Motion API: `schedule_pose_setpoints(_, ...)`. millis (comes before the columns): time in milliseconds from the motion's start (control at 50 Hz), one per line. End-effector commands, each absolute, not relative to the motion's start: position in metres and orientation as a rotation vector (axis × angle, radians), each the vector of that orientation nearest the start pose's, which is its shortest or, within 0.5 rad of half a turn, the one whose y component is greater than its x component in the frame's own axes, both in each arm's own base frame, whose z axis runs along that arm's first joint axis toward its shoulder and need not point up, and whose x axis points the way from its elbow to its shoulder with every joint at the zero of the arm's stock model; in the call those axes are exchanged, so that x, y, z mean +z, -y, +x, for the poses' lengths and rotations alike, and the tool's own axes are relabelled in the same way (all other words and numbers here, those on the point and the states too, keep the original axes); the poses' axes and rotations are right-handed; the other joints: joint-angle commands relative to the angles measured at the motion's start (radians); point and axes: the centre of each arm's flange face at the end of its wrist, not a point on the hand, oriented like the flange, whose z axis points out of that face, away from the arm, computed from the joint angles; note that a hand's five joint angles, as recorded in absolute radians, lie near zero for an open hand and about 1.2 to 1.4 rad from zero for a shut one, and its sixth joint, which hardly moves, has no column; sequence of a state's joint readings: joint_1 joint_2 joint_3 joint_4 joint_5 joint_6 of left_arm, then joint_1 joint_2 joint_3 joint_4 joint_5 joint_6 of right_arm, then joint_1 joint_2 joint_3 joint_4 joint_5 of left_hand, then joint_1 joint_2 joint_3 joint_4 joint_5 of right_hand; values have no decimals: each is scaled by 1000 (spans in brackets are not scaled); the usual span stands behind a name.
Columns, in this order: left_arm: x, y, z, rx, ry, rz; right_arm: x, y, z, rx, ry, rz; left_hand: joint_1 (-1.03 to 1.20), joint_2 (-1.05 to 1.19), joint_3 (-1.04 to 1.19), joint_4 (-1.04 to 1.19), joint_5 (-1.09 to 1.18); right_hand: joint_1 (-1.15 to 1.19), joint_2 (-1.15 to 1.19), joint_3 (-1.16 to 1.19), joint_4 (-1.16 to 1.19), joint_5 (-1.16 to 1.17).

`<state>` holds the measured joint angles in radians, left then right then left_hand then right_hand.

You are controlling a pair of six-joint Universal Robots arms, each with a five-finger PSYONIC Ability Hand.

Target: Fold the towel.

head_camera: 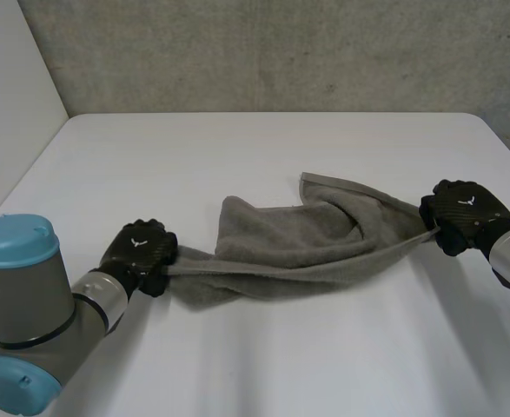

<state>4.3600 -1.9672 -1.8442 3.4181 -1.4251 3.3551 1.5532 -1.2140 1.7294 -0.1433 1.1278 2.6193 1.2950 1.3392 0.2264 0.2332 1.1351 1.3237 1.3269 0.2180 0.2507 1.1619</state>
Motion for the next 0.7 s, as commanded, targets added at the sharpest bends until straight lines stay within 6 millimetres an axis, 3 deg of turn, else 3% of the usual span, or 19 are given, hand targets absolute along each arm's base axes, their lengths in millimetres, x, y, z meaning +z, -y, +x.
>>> schedule_pose_setpoints(20,174,248,-237,-2015,-2513,850,193,296,168,-1643,-2346,-1066,101,57,-52,-59,87,73,69,-44,-76,60)
schedule_pose_setpoints(80,187,249,-238,-2071,-2470,848,202,292,171,-1622,-2329,-1091,101,57,-52,-59,87,73,69,-44,-76,60)
schedule_pose_setpoints(120,212,257,-241,-2187,-2382,843,220,287,178,-1602,-2263,-1121,101,57,-52,-59,87,73,69,-44,-76,60)
schedule_pose_setpoints(220,250,280,-250,-2353,-2238,852,252,300,189,-1692,-2148,-1165,101,57,-52,-59,87,73,69,-44,-76,60)
schedule_pose_setpoints(280,259,307,-257,-2407,-2180,853,262,322,196,-1766,-2103,-1178,101,57,-52,-59,87,73,69,-44,-76,60)
schedule_pose_setpoints(320,267,345,-265,-2467,-2108,826,269,357,212,-1865,-2064,-1208,101,57,-52,-59,87,73,69,-44,-76,60)
schedule_pose_setpoints(340,267,345,-265,-2467,-2107,826,269,358,212,-1866,-2063,-1208,101,57,-52,-59,87,73,69,-44,-76,60)
schedule_pose_setpoints(380,298,376,-270,-2596,-1941,770,310,390,225,-2129,-1955,-1191,101,57,-52,-59,87,73,69,-44,-76,60)
schedule_pose_setpoints(400,298,376,-270,-2597,-1940,770,310,390,225,-2130,-1955,-1190,101,57,-52,-59,87,73,69,-44,-76,60)
schedule_pose_setpoints(420,320,380,-273,-2669,-1846,754,342,395,230,-2281,-1861,-1139,101,57,-52,-59,87,73,69,-44,-76,60)
schedule_pose_setpoints(440,341,377,-276,-2738,-1769,744,374,396,231,-2402,-1753,-1027,101,57,-52,-59,87,73,69,-44,-76,60)
schedule_pose_setpoints(460,341,377,-276,-2739,-1768,744,374,396,231,-2403,-1752,-1026,101,57,-52,-59,87,73,69,-44,-76,60)
schedule_pose_setpoints(500,390,359,-268,-2885,-1562,680,410,389,226,-2443,-1548,-761,101,57,-52,-59,87,73,69,-44,-76,60)
schedule_pose_setpoints(540,409,350,-259,-2960,-1454,629,414,382,225,-2385,-1489,-700,101,57,-52,-59,87,73,69,-44,-76,60)
schedule_pose_setpoints(580,410,352,-250,-2992,-1422,585,398,381,225,-2292,-1502,-706,101,57,-52,-59,87,73,69,-44,-76,60)
schedule_pose_setpoints(620,377,373,-222,-2907,-1524,530,355,381,226,-2147,-1616,-767,101,57,-52,-59,87,73,69,-44,-76,60)
schedule_pose_setpoints(640,377,373,-222,-2906,-1525,530,355,381,226,-2146,-1617,-767,101,57,-52,-59,87,73,69,-44,-76,60)
schedule_pose_setpoints(680,335,369,-212,-2782,-1731,561,332,366,223,-2074,-1714,-822,101,57,-52,-59,87,73,69,-44,-76,60)
schedule_pose_setpoints(700,334,369,-212,-2782,-1732,561,332,366,223,-2074,-1714,-822,101,57,-52,-59,87,73,69,-44,-76,60)
